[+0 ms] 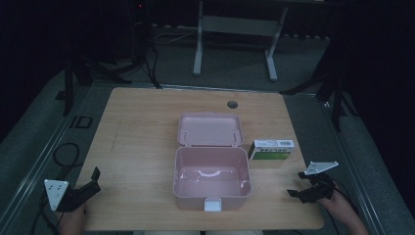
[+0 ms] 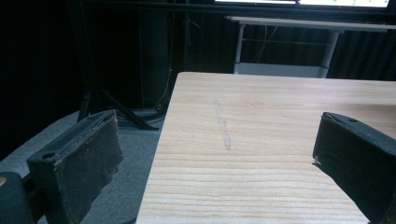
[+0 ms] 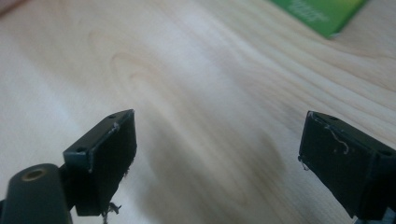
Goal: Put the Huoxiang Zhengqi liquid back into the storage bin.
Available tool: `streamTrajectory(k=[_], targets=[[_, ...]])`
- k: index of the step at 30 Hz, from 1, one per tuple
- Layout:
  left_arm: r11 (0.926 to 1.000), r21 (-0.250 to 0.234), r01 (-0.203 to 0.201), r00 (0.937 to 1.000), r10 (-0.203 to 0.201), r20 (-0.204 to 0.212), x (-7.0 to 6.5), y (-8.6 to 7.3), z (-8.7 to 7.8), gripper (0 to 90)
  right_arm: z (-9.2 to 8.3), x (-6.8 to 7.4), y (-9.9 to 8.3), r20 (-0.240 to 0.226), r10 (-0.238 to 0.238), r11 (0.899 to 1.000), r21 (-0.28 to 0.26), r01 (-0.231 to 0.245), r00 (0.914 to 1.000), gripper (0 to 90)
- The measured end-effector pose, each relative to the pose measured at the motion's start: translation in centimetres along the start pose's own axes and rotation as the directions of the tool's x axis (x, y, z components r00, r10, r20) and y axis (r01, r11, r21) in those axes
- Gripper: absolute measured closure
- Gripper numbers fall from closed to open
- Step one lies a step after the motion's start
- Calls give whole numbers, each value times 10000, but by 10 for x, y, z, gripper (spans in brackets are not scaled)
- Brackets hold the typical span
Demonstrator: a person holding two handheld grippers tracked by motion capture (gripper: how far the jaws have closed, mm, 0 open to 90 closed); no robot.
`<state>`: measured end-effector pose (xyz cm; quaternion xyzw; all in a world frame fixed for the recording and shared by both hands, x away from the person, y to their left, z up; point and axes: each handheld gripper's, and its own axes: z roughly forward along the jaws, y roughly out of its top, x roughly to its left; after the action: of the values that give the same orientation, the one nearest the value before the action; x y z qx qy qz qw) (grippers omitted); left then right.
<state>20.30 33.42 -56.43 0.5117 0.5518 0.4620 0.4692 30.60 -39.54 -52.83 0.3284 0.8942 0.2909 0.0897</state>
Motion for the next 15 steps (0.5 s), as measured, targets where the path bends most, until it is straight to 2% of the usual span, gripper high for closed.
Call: streamTrajectory(k=[3,5,6,8,9,10,11,12,14,15], targets=[[10000,-7,17,10000,-17,23,0,0,0,11,0,3,8,-307,-700,9935,879,724,9971,107],[10000,-8,13,10000,-13,77,0,0,0,11,2,6,13,-352,-1094,9819,1516,1135,9934,108],[10000,-17,18,9999,-18,112,0,0,0,11,3,7,15,-378,-1255,9749,1806,1303,9914,108],[10000,-22,34,9999,-34,142,0,0,0,11,6,10,20,-422,-1640,9529,2518,1694,9856,108],[10000,-22,34,9999,-34,142,0,0,0,11,6,10,20,-422,-1640,9529,2518,1694,9856,108],[10000,-22,39,9999,-39,164,0,0,0,11,7,11,21,-460,-1764,9458,2688,1823,9832,108],[10000,-22,57,9999,-56,159,0,0,0,12,9,13,24,-541,-1883,9329,3023,1958,9806,108],[10000,-23,54,9999,-54,158,0,0,0,11,11,15,28,-617,-2197,9114,3431,2274,9736,107],[10000,-9,44,9999,-44,166,0,0,0,12,13,16,31,-652,-2343,8961,3724,2415,9700,108],[10000,-9,44,9999,-44,166,0,0,0,11,13,16,31,-652,-2343,8961,3724,2415,9700,108]])
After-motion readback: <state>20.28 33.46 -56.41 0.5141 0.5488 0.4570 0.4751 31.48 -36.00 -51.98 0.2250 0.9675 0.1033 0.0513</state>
